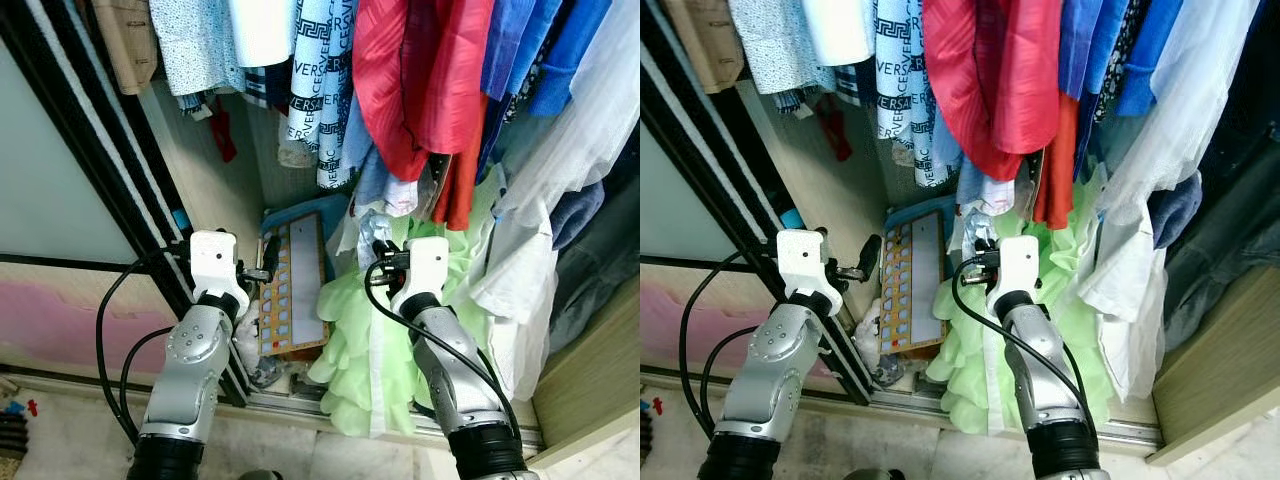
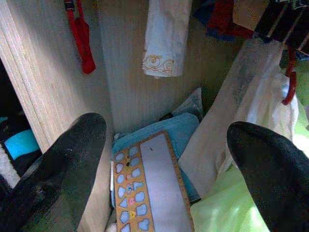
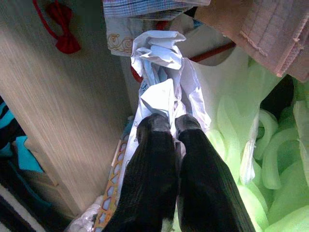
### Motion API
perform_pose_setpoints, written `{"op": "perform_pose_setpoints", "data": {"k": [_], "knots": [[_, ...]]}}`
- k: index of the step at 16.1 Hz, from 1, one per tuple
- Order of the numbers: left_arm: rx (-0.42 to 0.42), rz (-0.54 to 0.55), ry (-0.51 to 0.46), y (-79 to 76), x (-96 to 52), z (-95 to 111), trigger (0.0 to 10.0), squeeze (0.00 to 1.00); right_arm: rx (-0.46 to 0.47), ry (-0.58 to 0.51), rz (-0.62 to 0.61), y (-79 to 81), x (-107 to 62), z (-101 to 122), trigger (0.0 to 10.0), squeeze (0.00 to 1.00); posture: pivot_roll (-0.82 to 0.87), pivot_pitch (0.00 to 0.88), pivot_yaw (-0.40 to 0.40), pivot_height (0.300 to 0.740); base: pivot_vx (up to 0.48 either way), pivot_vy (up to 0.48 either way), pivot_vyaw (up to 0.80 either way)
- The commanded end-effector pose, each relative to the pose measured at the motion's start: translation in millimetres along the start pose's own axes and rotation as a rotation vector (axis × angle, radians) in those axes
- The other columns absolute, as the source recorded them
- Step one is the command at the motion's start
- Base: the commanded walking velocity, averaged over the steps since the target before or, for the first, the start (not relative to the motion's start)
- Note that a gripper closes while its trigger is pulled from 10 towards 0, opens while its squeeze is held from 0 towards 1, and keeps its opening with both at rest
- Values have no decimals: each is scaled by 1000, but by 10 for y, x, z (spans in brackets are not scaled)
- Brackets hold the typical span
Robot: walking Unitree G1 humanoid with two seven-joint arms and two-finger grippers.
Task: Clean up the room
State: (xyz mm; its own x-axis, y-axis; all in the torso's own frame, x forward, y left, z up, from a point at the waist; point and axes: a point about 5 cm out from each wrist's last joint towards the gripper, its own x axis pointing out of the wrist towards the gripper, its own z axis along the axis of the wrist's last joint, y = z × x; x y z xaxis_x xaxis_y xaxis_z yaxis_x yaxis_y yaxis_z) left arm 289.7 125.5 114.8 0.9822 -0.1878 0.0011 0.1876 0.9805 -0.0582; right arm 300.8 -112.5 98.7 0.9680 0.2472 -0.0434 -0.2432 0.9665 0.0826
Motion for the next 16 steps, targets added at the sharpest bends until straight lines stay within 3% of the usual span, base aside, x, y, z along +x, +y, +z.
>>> {"op": "perform_pose_setpoints", "data": {"k": [1, 12, 16], "knots": [[6, 2, 6, 22, 24, 12, 10000, 0, -3, 6, 9, 26, 35, 14, 10000, 0, 63, 0, 50, 740, 0, 371, 0], [31, -2, -6, 15, 46, 27, 10000, 0, -8, 6, 7, 23, 64, 15, 10000, 0, 62, 0, 51, 740, 0, 36, 0], [34, -5, -8, 13, 47, 29, 10000, 0, -7, 5, 6, 24, 68, 13, 10000, 0, 63, 0, 53, 740, 0, -480, 0]]}}
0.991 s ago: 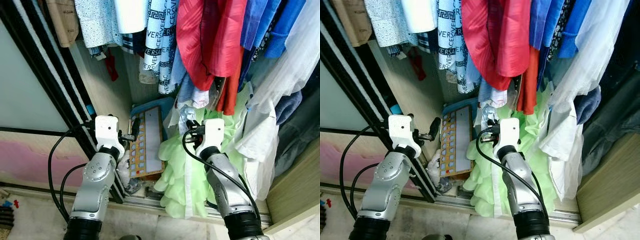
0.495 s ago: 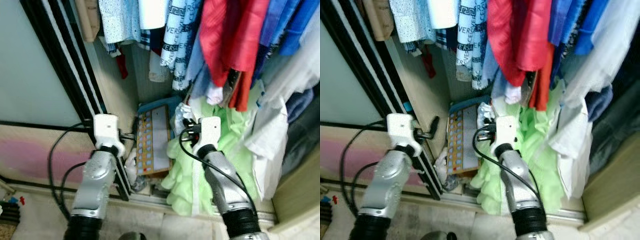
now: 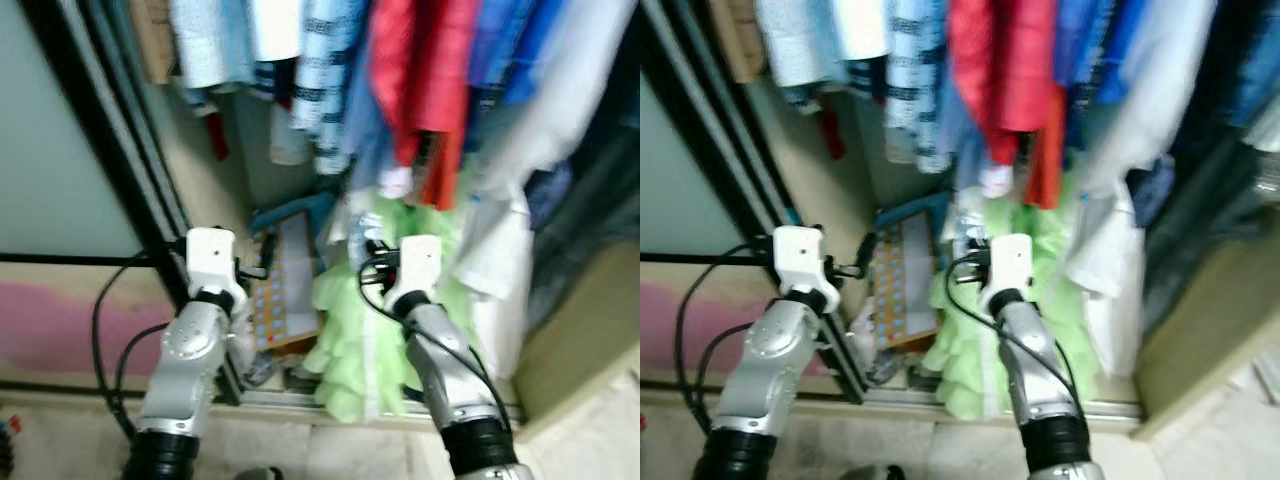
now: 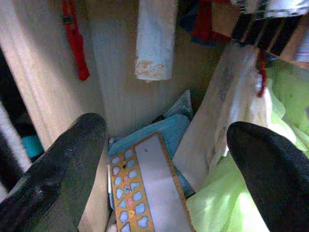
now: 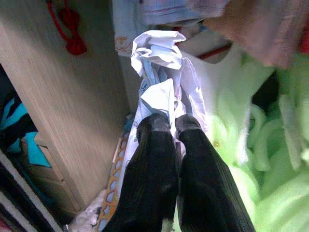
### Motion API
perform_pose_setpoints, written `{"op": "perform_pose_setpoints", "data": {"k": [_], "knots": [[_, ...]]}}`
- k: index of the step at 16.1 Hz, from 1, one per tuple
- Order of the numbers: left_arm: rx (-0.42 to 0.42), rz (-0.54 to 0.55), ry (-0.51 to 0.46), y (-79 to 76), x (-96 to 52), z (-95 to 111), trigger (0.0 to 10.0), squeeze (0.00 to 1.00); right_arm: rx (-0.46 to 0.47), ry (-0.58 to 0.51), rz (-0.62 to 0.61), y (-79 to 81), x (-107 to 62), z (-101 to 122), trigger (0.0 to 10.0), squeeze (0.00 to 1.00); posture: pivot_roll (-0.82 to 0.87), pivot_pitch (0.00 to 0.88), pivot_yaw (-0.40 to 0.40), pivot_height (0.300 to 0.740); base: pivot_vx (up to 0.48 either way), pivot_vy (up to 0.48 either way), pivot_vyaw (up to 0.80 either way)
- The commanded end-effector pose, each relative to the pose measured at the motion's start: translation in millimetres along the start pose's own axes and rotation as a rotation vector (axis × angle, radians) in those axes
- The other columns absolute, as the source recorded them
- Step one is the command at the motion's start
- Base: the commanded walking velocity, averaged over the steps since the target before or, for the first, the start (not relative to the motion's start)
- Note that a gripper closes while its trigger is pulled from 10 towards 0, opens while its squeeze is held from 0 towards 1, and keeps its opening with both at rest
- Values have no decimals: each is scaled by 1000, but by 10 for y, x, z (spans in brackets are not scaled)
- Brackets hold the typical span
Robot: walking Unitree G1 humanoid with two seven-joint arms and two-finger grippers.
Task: Clean up the room
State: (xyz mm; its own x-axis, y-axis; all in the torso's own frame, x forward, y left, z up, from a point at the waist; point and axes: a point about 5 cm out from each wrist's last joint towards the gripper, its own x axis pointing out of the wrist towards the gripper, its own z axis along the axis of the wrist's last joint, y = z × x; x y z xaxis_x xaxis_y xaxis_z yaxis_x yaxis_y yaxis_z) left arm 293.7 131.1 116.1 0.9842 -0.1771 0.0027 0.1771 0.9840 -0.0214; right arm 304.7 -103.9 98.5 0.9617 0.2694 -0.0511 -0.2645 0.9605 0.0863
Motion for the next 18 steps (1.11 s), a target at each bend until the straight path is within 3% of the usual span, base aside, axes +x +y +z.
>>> {"op": "perform_pose_setpoints", "data": {"k": [1, 7, 18], "knots": [[-4, -16, -7, -48, 18, 15, 10000, 0, -9, -4, -16, -49, 8, 19, 10000, 0, 63, 0, 53, 740, 0, -480, 0], [2, -18, -5, -45, 13, 8, 10000, 0, -11, -4, -14, -43, 12, 13, 10000, 0, 66, 0, 54, 740, 0, -480, 0], [3, -30, -20, -39, -1, 11, 10000, 0, -9, -6, -15, -34, 18, 5, 10000, 0, 69, 0, 57, 740, 0, 0, 0]]}}
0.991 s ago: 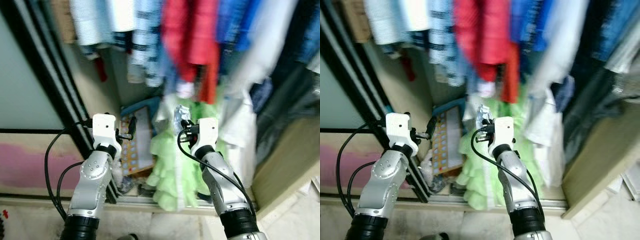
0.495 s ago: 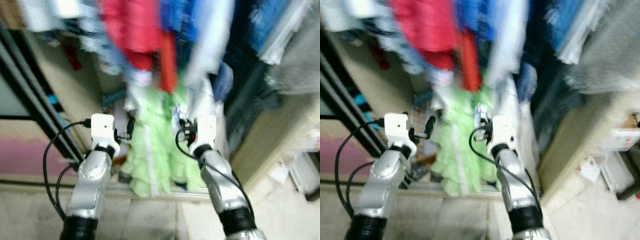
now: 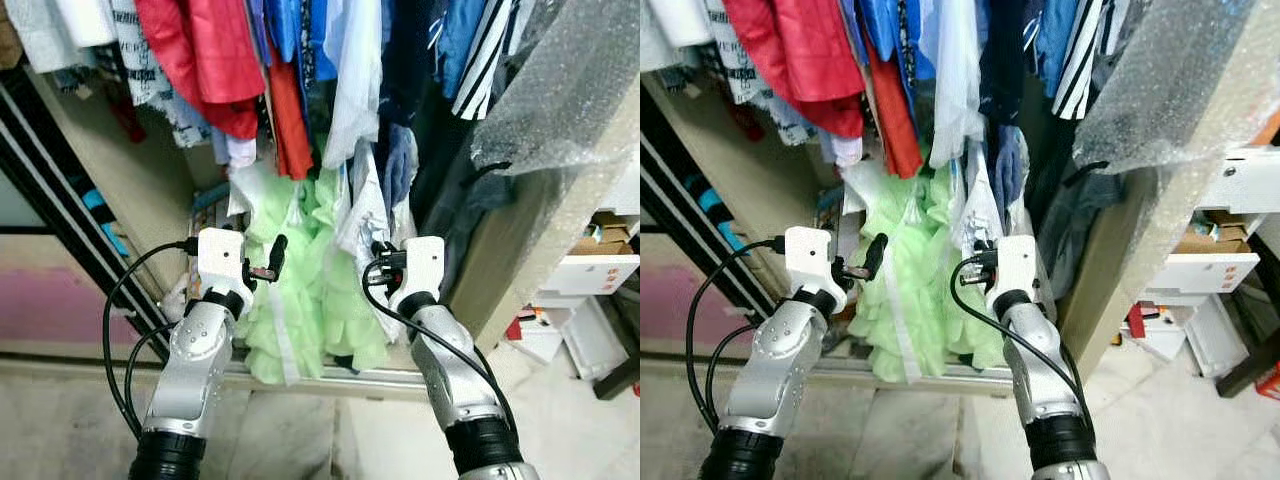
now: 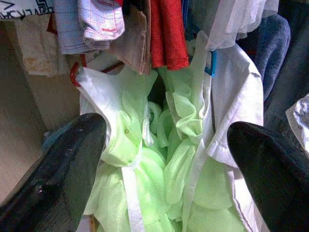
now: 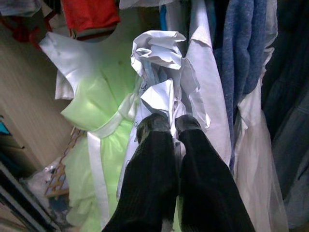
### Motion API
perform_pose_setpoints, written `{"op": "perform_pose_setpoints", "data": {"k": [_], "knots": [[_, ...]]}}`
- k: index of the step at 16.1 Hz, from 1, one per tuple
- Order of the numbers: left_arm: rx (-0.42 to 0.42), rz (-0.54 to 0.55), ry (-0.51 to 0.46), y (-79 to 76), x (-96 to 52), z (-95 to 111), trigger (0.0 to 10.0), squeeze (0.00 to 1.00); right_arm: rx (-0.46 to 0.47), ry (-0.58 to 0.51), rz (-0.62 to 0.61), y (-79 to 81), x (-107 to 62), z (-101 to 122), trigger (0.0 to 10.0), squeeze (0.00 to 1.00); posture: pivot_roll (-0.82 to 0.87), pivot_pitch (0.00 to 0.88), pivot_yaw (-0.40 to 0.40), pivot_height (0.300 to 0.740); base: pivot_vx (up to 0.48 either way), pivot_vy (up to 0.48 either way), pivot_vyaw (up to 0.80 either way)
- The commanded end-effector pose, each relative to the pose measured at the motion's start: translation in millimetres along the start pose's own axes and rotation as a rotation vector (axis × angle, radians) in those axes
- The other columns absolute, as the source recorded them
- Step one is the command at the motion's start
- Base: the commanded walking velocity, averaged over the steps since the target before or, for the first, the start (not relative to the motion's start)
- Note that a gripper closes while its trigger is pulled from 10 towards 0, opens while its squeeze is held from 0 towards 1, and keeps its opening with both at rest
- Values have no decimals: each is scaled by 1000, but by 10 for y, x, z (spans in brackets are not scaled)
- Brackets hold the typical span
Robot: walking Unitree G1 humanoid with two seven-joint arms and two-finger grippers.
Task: Clean up the room
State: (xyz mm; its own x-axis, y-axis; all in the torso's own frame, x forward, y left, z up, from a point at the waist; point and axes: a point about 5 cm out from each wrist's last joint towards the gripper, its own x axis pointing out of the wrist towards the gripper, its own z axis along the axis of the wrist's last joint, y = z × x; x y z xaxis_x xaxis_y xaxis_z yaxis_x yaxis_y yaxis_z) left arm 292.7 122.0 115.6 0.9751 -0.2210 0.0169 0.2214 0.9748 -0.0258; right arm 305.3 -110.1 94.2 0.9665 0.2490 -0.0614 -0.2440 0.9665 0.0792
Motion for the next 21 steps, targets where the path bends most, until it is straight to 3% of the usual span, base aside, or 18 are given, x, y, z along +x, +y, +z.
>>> {"op": "perform_pose_setpoints", "data": {"k": [1, 21], "knots": [[5, 3, -11, 50, -18, 25, 10000, 0, -1, -13, 4, 33, 25, 41, 10000, 0, 69, 0, 59, 740, 296, 0, 0], [-1, -4, -15, 41, -14, 31, 10000, 0, -2, -13, 0, 17, 31, 45, 10000, 0, 65, 0, 57, 740, 350, 0, 0]]}}
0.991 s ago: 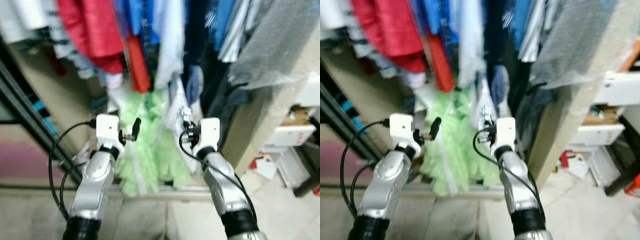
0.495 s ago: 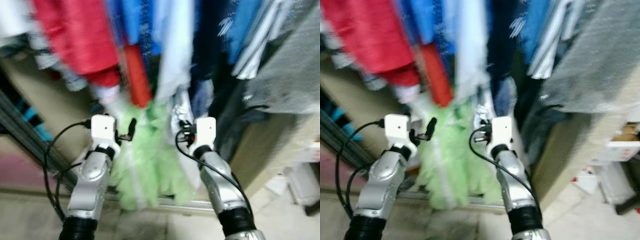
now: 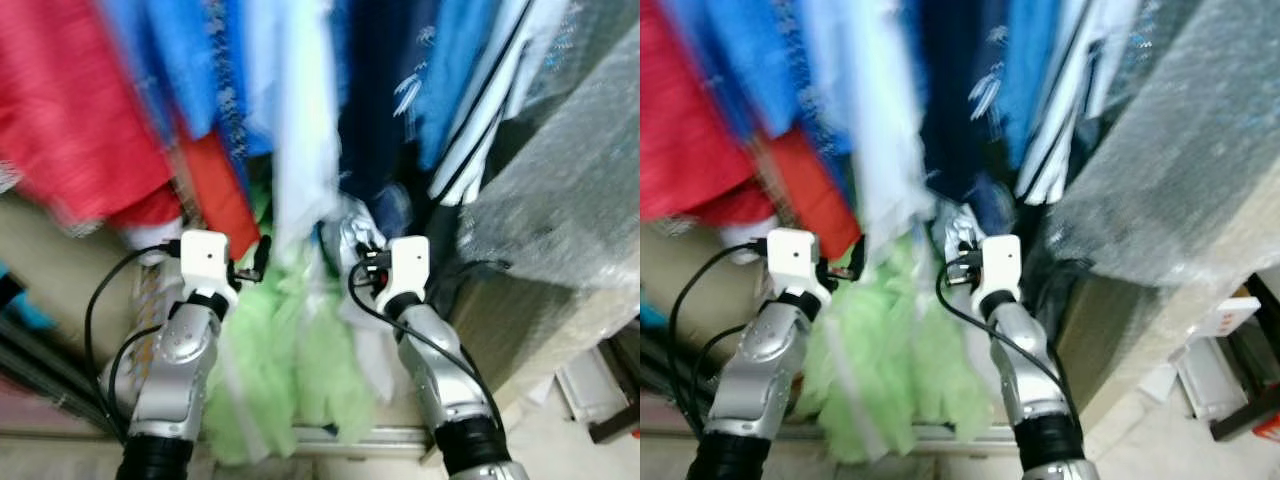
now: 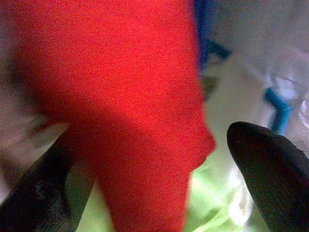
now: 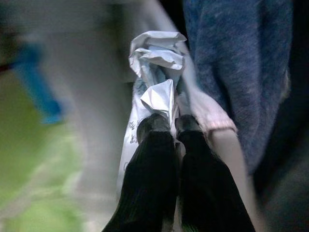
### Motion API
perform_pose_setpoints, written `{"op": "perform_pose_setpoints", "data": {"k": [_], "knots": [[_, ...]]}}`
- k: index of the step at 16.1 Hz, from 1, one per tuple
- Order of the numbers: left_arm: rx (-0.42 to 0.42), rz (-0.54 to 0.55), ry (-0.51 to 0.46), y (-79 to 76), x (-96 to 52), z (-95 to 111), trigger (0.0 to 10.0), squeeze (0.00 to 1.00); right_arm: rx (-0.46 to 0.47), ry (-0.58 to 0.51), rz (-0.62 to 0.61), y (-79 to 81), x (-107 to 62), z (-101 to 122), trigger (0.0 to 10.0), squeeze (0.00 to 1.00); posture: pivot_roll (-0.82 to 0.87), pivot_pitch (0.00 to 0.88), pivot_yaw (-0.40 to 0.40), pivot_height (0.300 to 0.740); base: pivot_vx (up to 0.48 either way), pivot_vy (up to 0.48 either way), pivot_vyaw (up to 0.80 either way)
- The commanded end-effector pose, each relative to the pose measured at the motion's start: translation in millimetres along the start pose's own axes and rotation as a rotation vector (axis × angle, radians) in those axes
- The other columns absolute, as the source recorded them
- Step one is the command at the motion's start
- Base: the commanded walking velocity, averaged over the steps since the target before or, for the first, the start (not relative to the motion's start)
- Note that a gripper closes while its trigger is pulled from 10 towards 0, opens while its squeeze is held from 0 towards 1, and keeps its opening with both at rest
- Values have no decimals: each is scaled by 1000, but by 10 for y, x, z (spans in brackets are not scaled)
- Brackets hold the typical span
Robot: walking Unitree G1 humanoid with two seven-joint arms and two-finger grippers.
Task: Clean up the room
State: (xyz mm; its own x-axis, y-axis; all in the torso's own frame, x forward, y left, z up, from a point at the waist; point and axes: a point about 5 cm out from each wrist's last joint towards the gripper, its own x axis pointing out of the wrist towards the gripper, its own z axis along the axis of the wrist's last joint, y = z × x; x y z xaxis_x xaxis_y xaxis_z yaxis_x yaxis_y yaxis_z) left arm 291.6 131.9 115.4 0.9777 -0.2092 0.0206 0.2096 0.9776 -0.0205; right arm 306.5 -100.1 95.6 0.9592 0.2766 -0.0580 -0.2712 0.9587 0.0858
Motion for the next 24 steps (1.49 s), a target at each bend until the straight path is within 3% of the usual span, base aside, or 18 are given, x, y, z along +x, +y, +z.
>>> {"op": "perform_pose_setpoints", "data": {"k": [1, 4, 7, 11, 16, 19, 21, 24], "knots": [[-7, -16, -11, -53, 18, 31, 10000, 0, -7, -12, -29, -77, -7, 37, 10000, 0, 65, 0, 57, 740, 360, 0, 0], [-8, -16, -12, -52, 18, 32, 10000, 0, -7, -12, -29, -78, -5, 38, 10000, 0, 65, 0, 57, 740, 359, 0, 0], [-43, 63, 12, 67, -3, -7, 10000, 0, -19, -13, -13, -94, -101, 110, 10000, 0, 56, 0, 55, 740, 0, 0, 0], [-26, 40, 11, 32, 20, -10, 10000, 0, -50, 30, 24, -115, -199, 45, 10000, 0, 45, 0, 58, 740, 0, 0, 0], [-18, 47, 12, 43, 21, -11, 10000, 0, -43, 37, 25, -94, -184, 64, 10000, 0, 51, 0, 56, 740, 0, 0, 0], [6, 29, 2, 70, -54, 42, 10000, 0, -18, 15, 34, -53, -315, 155, 10000, 0, 46, 0, 66, 740, 0, 0, 0], [-3, 31, 25, 104, -105, -8, 10000, 0, -12, 40, 11, -91, -407, 73, 10000, 0, 39, 0, 70, 740, 0, 0, 0], [-9, 35, 29, 89, -67, -1, 10000, 0, -6, 46, -6, -116, -384, 83, 10000, 0, 39, 0, 71, 740, 0, 0, 0]]}}
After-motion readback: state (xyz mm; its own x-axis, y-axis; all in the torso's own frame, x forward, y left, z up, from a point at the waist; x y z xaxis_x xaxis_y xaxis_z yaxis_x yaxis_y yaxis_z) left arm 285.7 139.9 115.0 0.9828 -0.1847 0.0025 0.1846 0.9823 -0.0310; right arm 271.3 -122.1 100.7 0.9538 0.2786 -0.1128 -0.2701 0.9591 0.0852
